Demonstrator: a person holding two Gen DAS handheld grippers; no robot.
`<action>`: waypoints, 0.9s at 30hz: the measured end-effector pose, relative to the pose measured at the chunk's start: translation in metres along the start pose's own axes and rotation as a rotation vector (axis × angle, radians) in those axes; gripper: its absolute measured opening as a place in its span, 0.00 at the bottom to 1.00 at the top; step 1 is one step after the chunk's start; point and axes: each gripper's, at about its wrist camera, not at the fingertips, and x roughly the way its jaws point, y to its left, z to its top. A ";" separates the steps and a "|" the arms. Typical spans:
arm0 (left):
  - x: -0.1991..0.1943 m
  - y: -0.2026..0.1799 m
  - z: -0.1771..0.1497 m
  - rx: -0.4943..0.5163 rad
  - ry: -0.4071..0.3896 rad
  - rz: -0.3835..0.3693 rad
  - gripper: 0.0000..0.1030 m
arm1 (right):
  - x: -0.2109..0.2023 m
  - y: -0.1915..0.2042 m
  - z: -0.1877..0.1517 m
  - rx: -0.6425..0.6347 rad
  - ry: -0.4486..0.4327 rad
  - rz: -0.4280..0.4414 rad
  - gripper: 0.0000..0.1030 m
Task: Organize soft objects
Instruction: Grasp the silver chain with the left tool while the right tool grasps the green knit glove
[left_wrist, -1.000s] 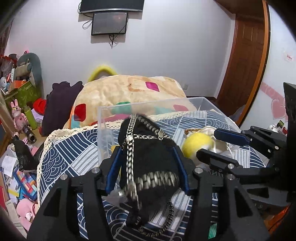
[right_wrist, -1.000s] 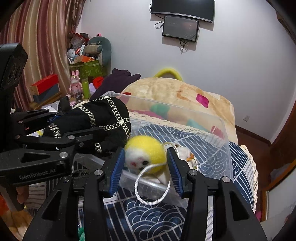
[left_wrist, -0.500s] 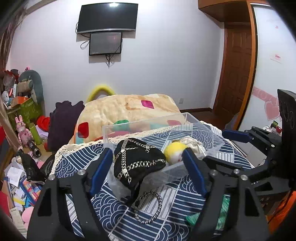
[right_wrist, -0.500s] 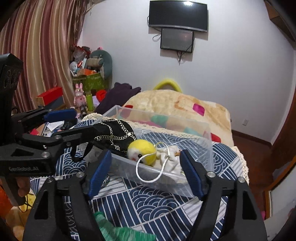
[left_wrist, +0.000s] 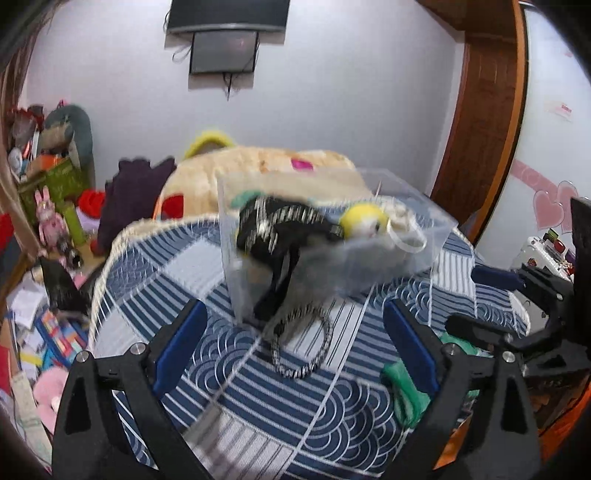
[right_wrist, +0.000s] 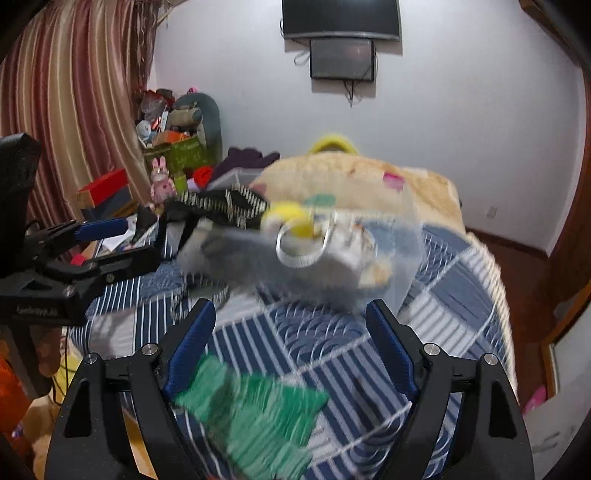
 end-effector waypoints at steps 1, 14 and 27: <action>0.004 0.001 -0.005 -0.008 0.014 -0.001 0.94 | 0.002 0.001 -0.006 0.002 0.014 0.002 0.79; 0.044 0.007 -0.036 -0.046 0.140 -0.015 0.83 | 0.021 0.011 -0.046 -0.014 0.112 0.032 0.63; 0.054 0.004 -0.032 -0.031 0.142 -0.032 0.35 | 0.007 0.014 -0.042 -0.027 0.059 0.003 0.26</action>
